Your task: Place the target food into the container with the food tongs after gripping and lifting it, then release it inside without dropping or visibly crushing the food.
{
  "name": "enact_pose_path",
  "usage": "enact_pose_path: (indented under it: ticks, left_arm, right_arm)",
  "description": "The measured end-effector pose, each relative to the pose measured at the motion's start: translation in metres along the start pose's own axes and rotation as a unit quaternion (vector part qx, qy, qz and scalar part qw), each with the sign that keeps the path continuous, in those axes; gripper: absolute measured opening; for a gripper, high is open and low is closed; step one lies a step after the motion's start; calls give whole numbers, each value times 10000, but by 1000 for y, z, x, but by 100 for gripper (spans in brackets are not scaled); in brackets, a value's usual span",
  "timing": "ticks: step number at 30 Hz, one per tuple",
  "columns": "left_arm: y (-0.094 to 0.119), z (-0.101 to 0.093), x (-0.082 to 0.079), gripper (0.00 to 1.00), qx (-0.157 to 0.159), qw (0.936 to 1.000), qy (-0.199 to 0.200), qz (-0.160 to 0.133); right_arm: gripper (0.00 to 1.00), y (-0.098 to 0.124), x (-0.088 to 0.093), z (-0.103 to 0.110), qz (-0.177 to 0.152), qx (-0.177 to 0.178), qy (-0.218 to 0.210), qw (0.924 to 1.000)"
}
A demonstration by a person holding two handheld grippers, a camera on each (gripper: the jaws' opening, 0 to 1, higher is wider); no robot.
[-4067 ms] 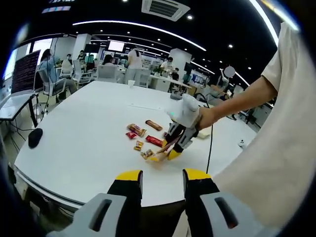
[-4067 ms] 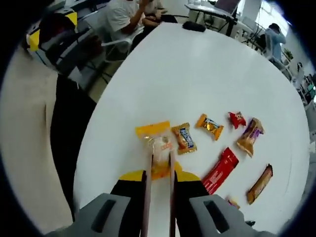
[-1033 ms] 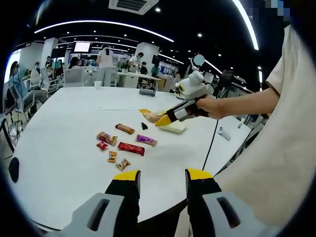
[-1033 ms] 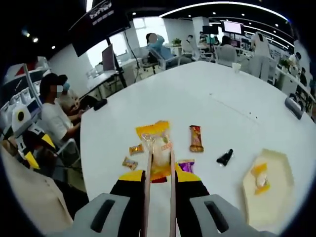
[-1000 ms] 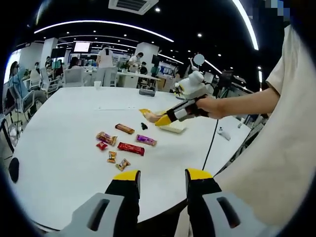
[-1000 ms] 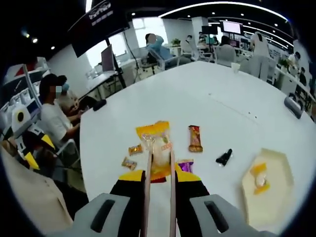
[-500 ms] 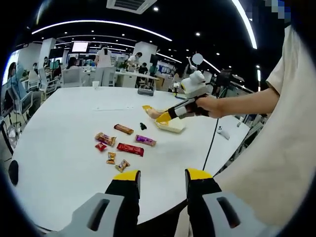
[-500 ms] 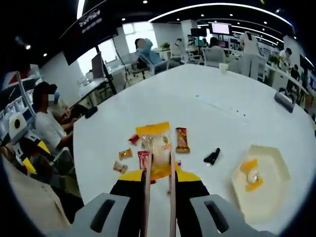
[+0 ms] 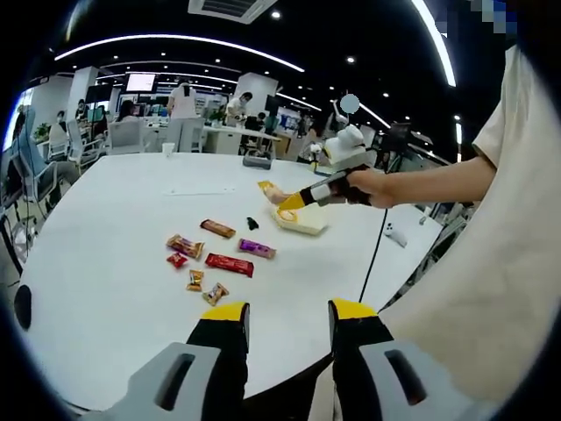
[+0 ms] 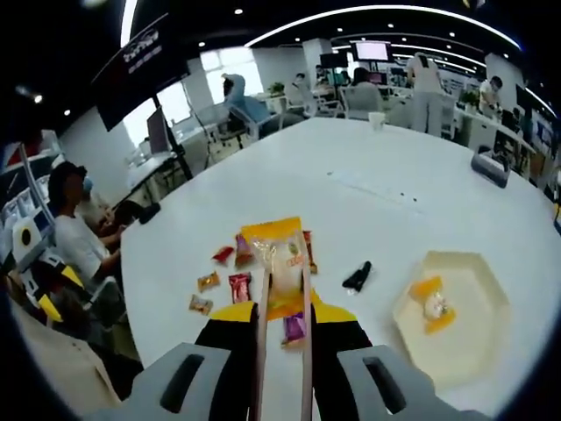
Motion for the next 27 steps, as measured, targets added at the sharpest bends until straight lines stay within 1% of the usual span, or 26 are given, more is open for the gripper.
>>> enact_pose_path:
  ticks: [10, 16, 27]
  left_arm:
    - [-2, -1, -2, 35, 15, 10000, -14, 0]
    - [-2, -1, -2, 35, 26, 10000, -17, 11]
    - [-4, -2, -3, 35, 45, 10000, -28, 9]
  right_arm:
    - [22, 5, 1, -14, -86, 220, -219, 9995]
    - [22, 10, 4, -27, -132, 341, -457, 9983]
    - [22, 18, 3, -42, -212, 551, -583, 9966]
Point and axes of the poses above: the point that each gripper's makers call its tool centre point, and the gripper's own axes: y roughly backward along the fingers, z roughly to its left, x roughly out of its underside, the point moved 6 cm from there along y, roughly backward along the fingers, and after that the axes turned 12 degrees about y, right-handed, at the moved point
